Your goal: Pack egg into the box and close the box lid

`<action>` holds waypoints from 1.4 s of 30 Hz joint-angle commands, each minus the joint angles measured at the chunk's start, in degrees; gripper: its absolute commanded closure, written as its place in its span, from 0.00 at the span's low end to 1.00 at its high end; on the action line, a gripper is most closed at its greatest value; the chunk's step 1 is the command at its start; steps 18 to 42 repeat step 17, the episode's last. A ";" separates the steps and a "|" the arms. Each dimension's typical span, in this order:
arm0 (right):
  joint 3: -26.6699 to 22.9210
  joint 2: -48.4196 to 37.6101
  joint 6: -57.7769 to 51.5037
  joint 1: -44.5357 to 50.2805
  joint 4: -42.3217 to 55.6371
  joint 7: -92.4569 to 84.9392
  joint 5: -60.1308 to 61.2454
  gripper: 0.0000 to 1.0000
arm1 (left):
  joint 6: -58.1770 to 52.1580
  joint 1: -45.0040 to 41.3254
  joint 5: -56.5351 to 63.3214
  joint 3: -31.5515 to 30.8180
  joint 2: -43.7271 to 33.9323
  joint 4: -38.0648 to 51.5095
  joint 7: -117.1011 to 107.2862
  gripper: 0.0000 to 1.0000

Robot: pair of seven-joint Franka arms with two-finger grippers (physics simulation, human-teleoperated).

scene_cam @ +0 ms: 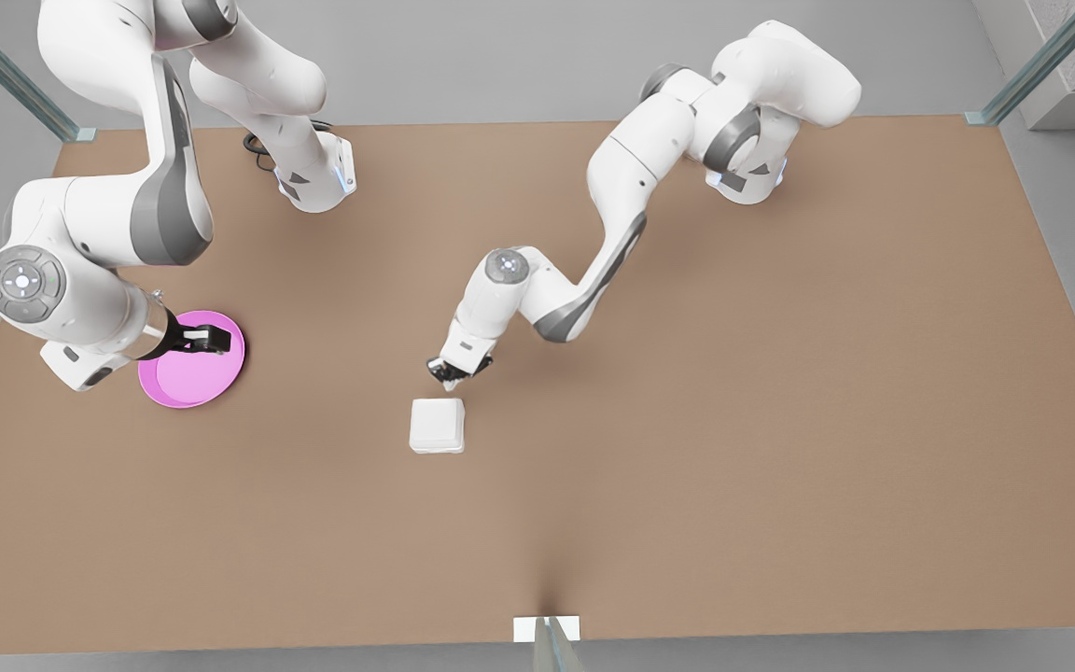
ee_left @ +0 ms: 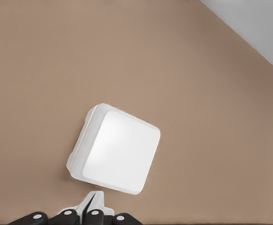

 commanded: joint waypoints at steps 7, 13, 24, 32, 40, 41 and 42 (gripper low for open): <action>-0.06 -0.08 -0.51 -0.23 0.03 -0.16 1.39 0.00 | -75.82 39.99 7.51 2.75 -28.43 4.42 77.06 0.00; -0.06 0.10 -0.51 -0.41 0.03 -0.25 1.39 0.00 | -66.07 41.83 8.30 0.82 -42.50 -16.24 90.96 0.00; -0.06 0.19 -0.51 -0.41 0.12 -0.16 1.30 0.00 | -66.25 41.83 8.30 0.82 -42.50 -16.24 90.96 0.00; -0.06 0.19 -0.51 -0.41 0.12 -0.16 1.30 0.00 | -66.25 41.83 8.30 0.82 -42.50 -16.24 90.96 0.00; -0.06 0.19 -0.51 -0.41 0.12 -0.16 1.30 0.00 | -66.25 41.83 8.30 0.82 -42.50 -16.24 90.96 0.00; -0.06 0.19 -0.51 -0.41 0.12 -0.16 1.30 0.00 | -66.25 41.83 8.30 0.82 -42.50 -16.24 90.96 0.00; -0.06 0.19 -0.51 -0.41 0.12 -0.16 1.30 0.00 | -66.25 41.83 8.30 0.82 -42.50 -16.24 90.96 0.00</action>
